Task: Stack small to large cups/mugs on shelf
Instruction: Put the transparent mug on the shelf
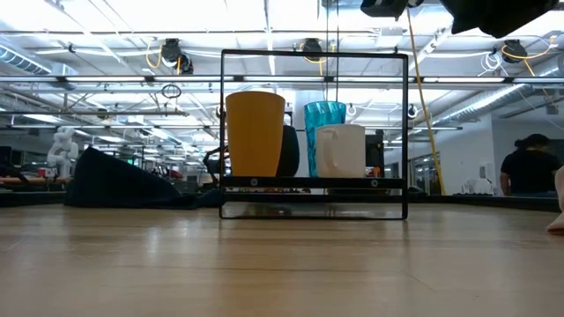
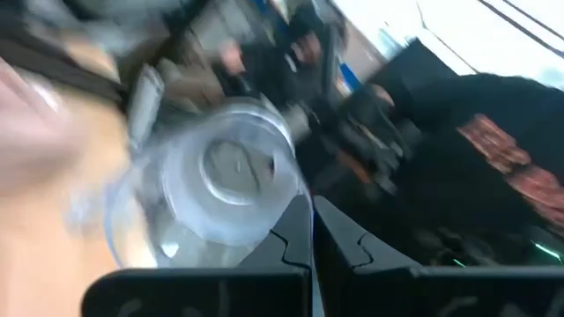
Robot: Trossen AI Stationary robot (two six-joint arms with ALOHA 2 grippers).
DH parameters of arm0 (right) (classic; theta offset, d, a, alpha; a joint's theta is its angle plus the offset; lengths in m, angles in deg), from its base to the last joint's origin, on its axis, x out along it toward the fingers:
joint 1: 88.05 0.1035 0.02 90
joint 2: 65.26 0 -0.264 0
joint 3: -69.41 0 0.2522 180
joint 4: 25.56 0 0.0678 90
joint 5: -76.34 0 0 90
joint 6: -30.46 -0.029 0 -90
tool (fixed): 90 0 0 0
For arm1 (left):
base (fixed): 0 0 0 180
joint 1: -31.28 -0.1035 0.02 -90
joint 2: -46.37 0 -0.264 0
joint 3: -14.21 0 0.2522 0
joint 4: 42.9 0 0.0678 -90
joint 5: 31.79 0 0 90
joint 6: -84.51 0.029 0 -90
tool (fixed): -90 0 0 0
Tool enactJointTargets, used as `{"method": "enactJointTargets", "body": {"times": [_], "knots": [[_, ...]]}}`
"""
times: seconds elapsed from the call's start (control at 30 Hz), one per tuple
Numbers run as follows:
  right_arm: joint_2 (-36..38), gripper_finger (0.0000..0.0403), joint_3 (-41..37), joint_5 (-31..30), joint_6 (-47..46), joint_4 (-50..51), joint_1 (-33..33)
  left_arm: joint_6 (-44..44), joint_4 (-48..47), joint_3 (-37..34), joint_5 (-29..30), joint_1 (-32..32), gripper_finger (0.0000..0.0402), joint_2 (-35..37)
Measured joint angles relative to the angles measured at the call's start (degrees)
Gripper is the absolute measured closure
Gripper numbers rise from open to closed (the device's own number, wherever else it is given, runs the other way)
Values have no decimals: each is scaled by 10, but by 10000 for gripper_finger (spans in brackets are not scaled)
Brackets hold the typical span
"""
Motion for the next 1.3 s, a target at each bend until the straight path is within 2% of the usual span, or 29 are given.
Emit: {"method": "enactJointTargets", "body": {"times": [0.1, 0.23, 0.33, 0.5, 0.63, 0.7, 0.87, 0.93, 1.23, 1.3], "knots": [[5, 195, 0, 32, -10, -1, -11, -40, -16, 0, -53, -4, 401, -2], [4, 200, 0, 57, 2, 9, -20, -88, 0, 0, -85, -9, 401, -2], [4, 207, 0, 58, 20, 7, -21, -139, 54, 0, -131, -8, 401, -1], [4, 210, 12, 60, 55, 9, -20, -260, 78, 1, -177, -20, 401, -2], [2, 210, 72, 63, 106, 12, -20, -326, 99, 1, -180, -8, 401, -1], [-1, 210, 114, 93, 131, 45, -20, -338, 107, 1, -164, -3, 401, -2], [-24, 210, 216, 163, 233, 303, -15, -387, 109, 0, -126, 0, 401, -26], [-41, 210, 241, 166, 283, 363, -7, -384, 125, 2, -109, 2, 401, -39], [-99, 211, 300, 246, 310, 362, 5, -431, 136, 1, -149, 36, 401, -95], [-111, 211, 309, 265, 309, 360, 6, -441, 164, 1, -146, 45, 401, -111]]}}
